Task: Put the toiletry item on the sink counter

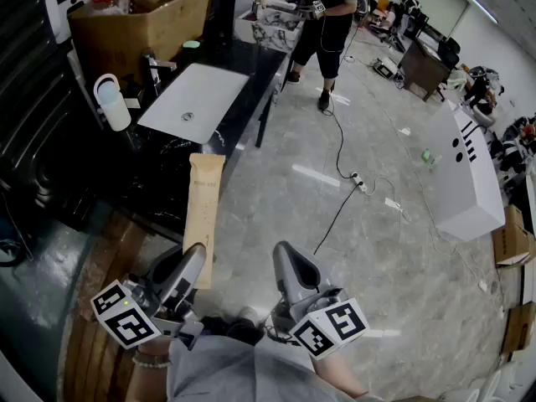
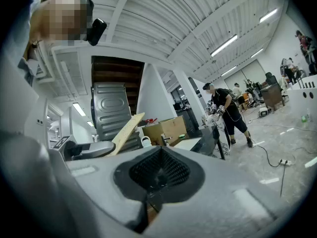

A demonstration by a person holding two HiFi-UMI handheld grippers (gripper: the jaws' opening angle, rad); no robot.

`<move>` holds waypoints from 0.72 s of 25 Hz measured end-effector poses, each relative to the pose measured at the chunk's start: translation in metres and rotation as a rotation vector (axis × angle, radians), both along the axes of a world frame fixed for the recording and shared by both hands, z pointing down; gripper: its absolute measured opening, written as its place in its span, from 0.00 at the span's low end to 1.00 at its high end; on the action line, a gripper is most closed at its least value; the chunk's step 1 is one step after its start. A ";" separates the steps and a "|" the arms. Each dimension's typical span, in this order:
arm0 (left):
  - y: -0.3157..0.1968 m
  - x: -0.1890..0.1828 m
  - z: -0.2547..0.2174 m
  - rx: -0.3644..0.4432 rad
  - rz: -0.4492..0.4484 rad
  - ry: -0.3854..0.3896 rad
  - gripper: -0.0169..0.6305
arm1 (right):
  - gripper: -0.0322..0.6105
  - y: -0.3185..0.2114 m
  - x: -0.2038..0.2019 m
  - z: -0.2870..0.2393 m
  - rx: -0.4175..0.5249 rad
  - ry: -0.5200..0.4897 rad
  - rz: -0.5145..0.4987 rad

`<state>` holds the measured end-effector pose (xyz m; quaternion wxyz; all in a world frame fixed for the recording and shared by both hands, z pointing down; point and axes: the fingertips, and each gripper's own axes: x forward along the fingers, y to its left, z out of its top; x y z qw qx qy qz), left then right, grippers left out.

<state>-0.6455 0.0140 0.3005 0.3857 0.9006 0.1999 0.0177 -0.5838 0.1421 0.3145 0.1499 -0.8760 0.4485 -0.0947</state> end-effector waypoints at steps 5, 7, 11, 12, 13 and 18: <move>0.004 0.005 0.002 0.005 0.001 0.007 0.08 | 0.05 0.004 0.004 0.003 0.006 0.005 -0.001; 0.008 0.007 0.002 0.006 0.003 0.005 0.08 | 0.05 0.007 0.006 0.003 0.009 0.004 -0.002; 0.016 0.011 0.001 0.011 0.008 0.005 0.08 | 0.05 0.013 0.010 0.002 0.014 0.005 -0.005; 0.018 0.012 0.001 0.012 0.009 0.005 0.08 | 0.05 0.014 0.010 0.002 0.015 0.007 -0.005; 0.020 0.012 0.001 0.013 0.010 0.005 0.08 | 0.05 0.016 0.011 0.002 0.016 0.009 -0.004; 0.026 0.017 -0.002 0.019 0.005 0.011 0.08 | 0.05 0.029 0.018 0.000 0.024 0.014 0.027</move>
